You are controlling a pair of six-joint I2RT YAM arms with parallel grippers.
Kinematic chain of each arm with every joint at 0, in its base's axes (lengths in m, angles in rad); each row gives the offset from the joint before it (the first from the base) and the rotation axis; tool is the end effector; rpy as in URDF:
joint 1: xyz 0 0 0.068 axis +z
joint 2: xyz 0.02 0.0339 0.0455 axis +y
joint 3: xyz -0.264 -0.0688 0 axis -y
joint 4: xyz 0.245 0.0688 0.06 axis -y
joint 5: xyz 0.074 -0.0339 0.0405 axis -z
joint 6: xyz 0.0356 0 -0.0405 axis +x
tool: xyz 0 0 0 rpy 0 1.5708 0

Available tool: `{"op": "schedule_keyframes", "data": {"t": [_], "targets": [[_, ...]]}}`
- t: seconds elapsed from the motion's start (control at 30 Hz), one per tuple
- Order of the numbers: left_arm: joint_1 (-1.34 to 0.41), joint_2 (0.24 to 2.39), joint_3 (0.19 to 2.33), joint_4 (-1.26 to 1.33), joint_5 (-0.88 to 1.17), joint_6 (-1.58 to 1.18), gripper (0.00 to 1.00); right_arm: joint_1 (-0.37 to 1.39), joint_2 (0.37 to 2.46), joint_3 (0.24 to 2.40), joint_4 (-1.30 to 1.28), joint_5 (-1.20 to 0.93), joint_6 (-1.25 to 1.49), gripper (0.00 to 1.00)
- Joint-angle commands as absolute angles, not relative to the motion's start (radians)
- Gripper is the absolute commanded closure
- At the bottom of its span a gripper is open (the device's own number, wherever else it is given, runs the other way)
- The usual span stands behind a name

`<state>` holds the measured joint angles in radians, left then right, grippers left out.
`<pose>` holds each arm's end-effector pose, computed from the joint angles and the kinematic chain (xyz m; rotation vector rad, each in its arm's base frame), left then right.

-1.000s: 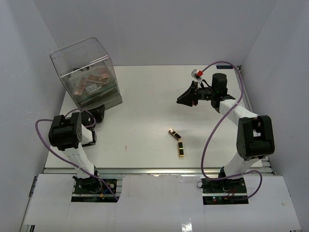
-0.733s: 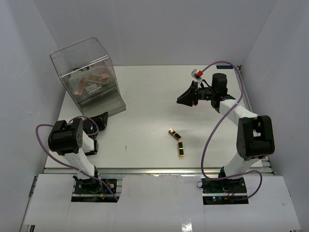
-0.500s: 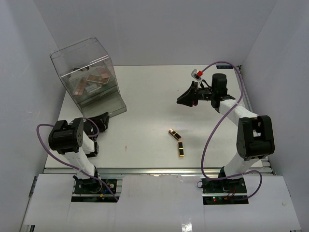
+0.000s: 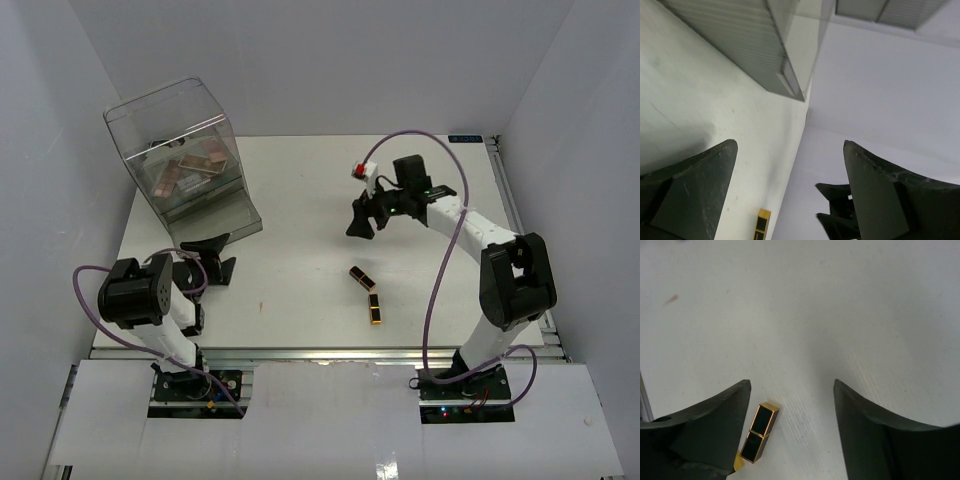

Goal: Organize the makeup

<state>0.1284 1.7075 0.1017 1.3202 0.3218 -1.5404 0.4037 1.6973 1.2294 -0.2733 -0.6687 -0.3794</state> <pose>0.2105 0.0158 0.0977 -1.3386 1.5464 -1.2369 0.3355 0.1673 0.2496 -1.1562 1.9143 0.7798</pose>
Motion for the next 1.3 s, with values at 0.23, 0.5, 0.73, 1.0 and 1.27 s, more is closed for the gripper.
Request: {"op": "schedule_keyframes", "data": {"t": [0.23, 0.5, 0.73, 1.0, 1.27], "targets": [[0.125, 0.940, 0.045, 0.628, 0.348, -1.081, 0.02, 0.685, 1.707, 1.129, -0.446, -0.098, -0.296, 0.17], [0.126, 0.584, 0.339, 0.057, 0.260, -0.774, 0.02, 0.704, 1.691, 1.056, -0.472, -0.025, -0.275, 0.22], [0.126, 0.731, 0.570, -0.068, 0.485, -0.569, 0.09, 0.704, 1.718, 1.046, -0.467, -0.029, -0.267, 0.49], [0.125, 0.674, 0.589, -0.152, 0.539, -0.293, 0.09, 0.709, 1.702, 1.158, -0.464, -0.218, -0.405, 0.87], [0.124, 0.557, 0.562, -0.158, 0.461, -0.264, 0.10, 0.852, 1.875, 1.681, -0.558, -0.369, -0.906, 0.88]]}}
